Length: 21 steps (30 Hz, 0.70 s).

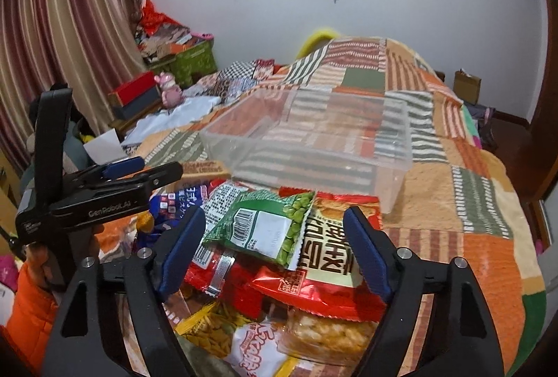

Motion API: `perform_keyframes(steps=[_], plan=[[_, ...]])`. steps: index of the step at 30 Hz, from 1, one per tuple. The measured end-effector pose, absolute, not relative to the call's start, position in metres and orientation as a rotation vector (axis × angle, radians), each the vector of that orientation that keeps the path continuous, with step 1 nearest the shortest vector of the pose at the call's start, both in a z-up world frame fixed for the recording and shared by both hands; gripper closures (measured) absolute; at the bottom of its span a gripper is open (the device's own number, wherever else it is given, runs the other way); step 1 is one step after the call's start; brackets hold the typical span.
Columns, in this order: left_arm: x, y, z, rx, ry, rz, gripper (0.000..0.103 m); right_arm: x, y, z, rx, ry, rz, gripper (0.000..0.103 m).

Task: Organize snacks
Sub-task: 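Grasp the wrapped square biscuit with the left gripper while the right grasps the green pea bag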

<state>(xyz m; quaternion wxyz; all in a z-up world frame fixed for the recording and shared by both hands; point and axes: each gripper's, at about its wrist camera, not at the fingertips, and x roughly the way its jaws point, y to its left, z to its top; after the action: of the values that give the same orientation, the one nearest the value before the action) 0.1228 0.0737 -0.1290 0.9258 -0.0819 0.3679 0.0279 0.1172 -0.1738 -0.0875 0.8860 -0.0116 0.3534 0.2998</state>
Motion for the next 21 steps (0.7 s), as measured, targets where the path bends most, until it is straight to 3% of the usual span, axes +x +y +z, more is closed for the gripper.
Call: perform_keyframes(steps=[10, 15, 17, 19, 21], plan=[[0.144, 0.074, -0.152, -0.175, 0.819, 0.022, 0.032, 0.124, -0.157, -0.098, -0.093, 0.758, 0.617, 0.030], [0.152, 0.071, -0.158, -0.185, 0.836, 0.001, 0.044, 0.126, -0.152, -0.101, -0.114, 0.757, 0.617, 0.030], [0.155, 0.070, -0.160, -0.187, 0.842, -0.009, 0.049, 0.127, -0.150, -0.102, -0.129, 0.753, 0.610, 0.035], [0.155, 0.067, -0.160, -0.169, 0.830, -0.002, 0.050, 0.128, -0.149, -0.103, -0.134, 0.753, 0.604, 0.048], [0.154, 0.065, -0.160, -0.153, 0.821, 0.001, 0.052, 0.130, -0.150, -0.103, -0.124, 0.757, 0.598, 0.054]])
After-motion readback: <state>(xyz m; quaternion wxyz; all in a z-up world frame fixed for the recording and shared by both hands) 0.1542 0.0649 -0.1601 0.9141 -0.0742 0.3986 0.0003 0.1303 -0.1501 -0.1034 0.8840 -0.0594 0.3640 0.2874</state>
